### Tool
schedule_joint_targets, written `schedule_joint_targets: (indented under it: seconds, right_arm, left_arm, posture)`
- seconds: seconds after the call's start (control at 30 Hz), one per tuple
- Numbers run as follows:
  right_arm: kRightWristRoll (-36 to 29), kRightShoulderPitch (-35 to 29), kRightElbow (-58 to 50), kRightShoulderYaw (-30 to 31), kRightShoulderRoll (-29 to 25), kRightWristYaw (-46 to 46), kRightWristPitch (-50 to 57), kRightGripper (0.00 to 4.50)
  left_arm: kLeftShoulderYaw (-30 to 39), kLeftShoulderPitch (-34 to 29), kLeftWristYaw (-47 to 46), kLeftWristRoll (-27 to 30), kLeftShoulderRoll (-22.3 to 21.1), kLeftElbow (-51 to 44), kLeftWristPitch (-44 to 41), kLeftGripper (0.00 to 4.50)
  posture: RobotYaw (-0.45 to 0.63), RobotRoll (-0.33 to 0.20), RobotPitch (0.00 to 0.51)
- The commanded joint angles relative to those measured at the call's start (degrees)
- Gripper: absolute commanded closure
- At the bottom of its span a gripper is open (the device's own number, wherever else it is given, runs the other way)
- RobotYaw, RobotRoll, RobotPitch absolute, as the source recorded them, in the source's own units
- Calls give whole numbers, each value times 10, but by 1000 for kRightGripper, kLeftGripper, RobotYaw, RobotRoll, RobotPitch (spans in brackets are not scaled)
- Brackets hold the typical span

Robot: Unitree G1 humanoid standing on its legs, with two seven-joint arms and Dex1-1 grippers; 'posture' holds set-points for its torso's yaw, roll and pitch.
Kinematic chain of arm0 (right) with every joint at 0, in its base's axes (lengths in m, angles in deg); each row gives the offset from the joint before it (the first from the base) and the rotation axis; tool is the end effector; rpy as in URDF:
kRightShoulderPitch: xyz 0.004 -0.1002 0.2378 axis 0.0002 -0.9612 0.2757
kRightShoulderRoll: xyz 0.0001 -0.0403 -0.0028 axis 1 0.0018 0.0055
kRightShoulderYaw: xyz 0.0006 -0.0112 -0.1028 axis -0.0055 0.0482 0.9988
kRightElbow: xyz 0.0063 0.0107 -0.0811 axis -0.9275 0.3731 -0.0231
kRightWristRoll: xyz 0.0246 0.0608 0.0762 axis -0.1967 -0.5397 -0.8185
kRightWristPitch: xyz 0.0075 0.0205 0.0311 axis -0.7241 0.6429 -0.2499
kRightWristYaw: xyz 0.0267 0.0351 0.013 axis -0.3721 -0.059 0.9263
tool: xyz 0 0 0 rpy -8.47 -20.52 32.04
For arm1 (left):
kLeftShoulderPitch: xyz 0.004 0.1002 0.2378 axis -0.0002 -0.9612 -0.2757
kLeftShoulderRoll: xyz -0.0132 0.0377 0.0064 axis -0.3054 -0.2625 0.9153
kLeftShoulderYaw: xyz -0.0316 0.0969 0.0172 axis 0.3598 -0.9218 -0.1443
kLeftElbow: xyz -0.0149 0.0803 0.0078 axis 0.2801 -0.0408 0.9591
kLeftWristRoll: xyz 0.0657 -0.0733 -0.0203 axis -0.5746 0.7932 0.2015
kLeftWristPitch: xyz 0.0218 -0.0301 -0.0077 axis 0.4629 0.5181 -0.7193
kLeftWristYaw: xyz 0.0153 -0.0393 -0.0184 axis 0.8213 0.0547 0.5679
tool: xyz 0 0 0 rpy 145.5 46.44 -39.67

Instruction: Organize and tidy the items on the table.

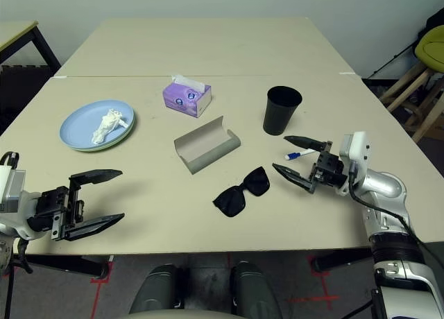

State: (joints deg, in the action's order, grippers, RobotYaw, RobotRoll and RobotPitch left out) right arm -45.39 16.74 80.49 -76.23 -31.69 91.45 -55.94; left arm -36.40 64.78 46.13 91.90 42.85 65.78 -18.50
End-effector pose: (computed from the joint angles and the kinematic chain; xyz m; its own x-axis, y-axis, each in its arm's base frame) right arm 0.2484 -0.2988 0.1089 0.5395 0.8405 -0.0507 -0.8079 0.4997 -0.3124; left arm 0.1748 0.3041 0.1325 0.3494 -0.9360 -0.0436 0.9204 0.3341 0.2030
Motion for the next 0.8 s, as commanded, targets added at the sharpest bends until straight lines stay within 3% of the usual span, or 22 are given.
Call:
schedule_joint_targets:
  seconds: [0.03, 0.2, 0.3, 0.53, 0.8]
  right_arm:
    - [19, 4, -32, 9, -9, -37, 36, 0]
    - [52, -2, -102, 37, -38, -60, 100, 0]
    - [113, 1, -159, 68, -69, -104, 174, 0]
    - [84, 24, -258, 82, -77, -124, 339, 0]
    - [82, 8, -299, 82, -72, -150, 363, 0]
  left_arm:
    - [0, -2, 1, -10, 0, 11, 13, 31]
    - [-4, -1, 8, -11, -2, 16, 25, 31]
    - [-5, 1, 11, -15, -6, 22, 28, 31]
    - [-12, 18, 16, -20, -11, 33, 26, 31]
    - [-28, 54, -4, -58, -11, 64, 34, 31]
  posture:
    - [115, 0, 57]
    - [115, 0, 57]
    - [115, 0, 57]
    - [109, 0, 65]
    - [86, 0, 77]
